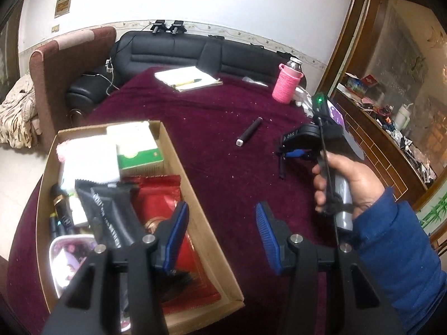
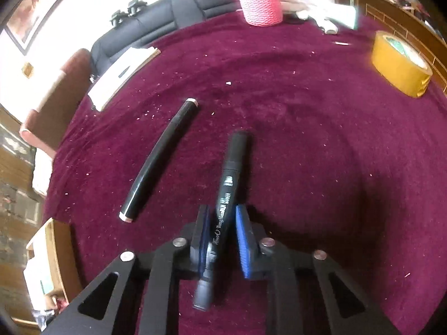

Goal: Organize objects
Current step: 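Grasp the black marker with white lettering with the right tool, then grasp the plain black marker with the left tool while the right holds its marker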

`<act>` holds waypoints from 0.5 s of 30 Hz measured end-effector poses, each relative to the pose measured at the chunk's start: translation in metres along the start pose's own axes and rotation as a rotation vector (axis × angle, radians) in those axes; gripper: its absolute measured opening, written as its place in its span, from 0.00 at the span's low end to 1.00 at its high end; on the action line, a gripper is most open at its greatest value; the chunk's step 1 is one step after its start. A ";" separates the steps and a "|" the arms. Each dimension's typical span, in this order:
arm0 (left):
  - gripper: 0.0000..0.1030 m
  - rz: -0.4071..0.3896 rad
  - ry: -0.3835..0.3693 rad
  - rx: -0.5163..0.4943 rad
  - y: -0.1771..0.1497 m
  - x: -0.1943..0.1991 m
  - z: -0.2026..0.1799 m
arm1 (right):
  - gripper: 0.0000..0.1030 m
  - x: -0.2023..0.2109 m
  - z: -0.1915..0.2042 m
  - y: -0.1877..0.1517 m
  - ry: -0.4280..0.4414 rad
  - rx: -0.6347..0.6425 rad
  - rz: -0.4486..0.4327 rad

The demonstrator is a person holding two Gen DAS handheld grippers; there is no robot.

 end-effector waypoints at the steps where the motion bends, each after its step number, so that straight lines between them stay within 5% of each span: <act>1: 0.48 0.003 -0.003 -0.007 0.003 0.000 -0.002 | 0.15 0.003 -0.003 -0.003 -0.001 0.000 -0.003; 9: 0.49 0.070 -0.024 -0.079 0.052 -0.020 -0.044 | 0.15 0.038 -0.058 -0.047 0.089 -0.011 -0.028; 15: 0.49 0.170 0.028 -0.194 0.111 -0.072 -0.087 | 0.15 0.039 -0.085 -0.068 0.156 -0.008 -0.062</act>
Point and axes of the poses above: each gripper's, at about its wrist camera, not at the fingertips, and x roughly against the way its jaws point, z to its left, y to its top, the point moved 5 cm from there along -x, roughly the way its jaws point, and after that the axes turned 14 degrees about z, right-handed, at the moved point
